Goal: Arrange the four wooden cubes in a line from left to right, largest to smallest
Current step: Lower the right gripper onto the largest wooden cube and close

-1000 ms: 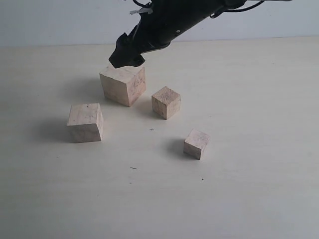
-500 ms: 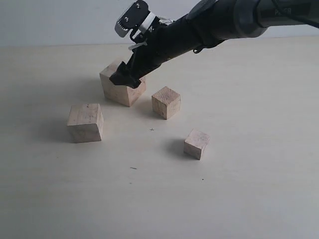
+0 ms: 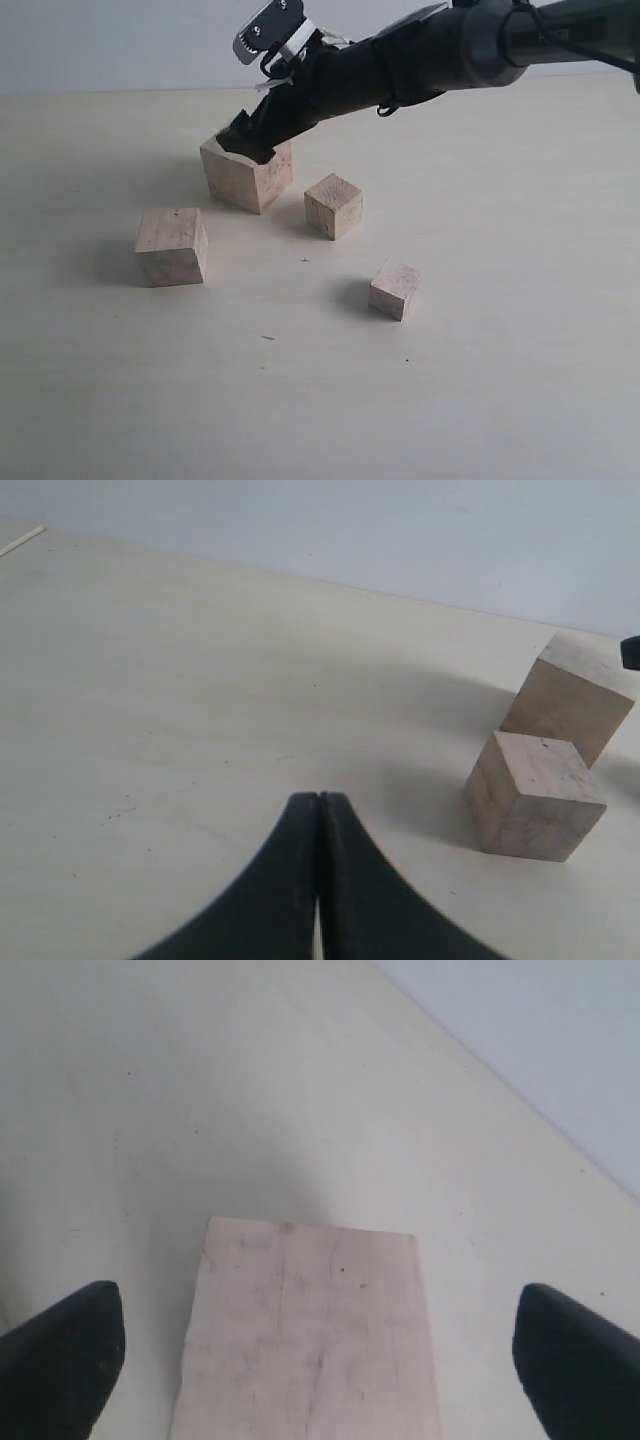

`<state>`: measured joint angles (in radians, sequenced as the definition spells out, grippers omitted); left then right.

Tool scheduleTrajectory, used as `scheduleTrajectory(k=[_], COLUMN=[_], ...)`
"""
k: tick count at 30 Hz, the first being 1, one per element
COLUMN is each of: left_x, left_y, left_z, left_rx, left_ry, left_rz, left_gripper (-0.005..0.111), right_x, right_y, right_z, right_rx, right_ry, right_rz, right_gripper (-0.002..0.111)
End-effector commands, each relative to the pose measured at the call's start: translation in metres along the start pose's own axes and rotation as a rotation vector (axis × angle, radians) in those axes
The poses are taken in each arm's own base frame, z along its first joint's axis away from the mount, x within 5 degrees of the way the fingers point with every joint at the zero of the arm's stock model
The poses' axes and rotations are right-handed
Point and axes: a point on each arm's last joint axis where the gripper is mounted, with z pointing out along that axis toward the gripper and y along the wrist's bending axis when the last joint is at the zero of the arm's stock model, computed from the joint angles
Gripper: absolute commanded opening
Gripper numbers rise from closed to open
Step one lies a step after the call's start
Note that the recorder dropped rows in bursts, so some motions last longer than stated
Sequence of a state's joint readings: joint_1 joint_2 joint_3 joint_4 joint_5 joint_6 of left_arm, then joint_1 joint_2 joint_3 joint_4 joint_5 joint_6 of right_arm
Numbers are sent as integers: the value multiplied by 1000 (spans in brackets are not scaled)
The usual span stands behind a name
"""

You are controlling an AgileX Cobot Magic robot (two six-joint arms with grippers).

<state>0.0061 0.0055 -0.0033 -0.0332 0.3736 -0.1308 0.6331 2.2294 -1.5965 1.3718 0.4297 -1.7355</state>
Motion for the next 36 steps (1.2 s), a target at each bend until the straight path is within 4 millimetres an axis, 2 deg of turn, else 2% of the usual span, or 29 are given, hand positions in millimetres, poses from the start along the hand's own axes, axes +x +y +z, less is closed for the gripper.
scheduleTrajectory(k=[1, 8, 17, 25, 36], left_x=[1, 1, 1, 1, 1], left_y=[0, 0, 0, 0, 0], left_z=[0, 0, 0, 0, 0], left_rx=[10, 10, 10, 10, 10], left_ry=[-2, -2, -2, -2, -2], left_rz=[-1, -1, -1, -1, -1], left_gripper=[0, 0, 0, 0, 0], right_x=[4, -5, 8, 25, 32], right_y=[2, -2, -24, -19, -18], right_z=[7, 13, 8, 20, 25], right_rx=[-41, -71, -37, -124, -142], right_ry=[-10, -47, -44, -53, -53], right_rz=[8, -9, 41, 93, 91], right_gripper=[105, 105, 105, 105, 105])
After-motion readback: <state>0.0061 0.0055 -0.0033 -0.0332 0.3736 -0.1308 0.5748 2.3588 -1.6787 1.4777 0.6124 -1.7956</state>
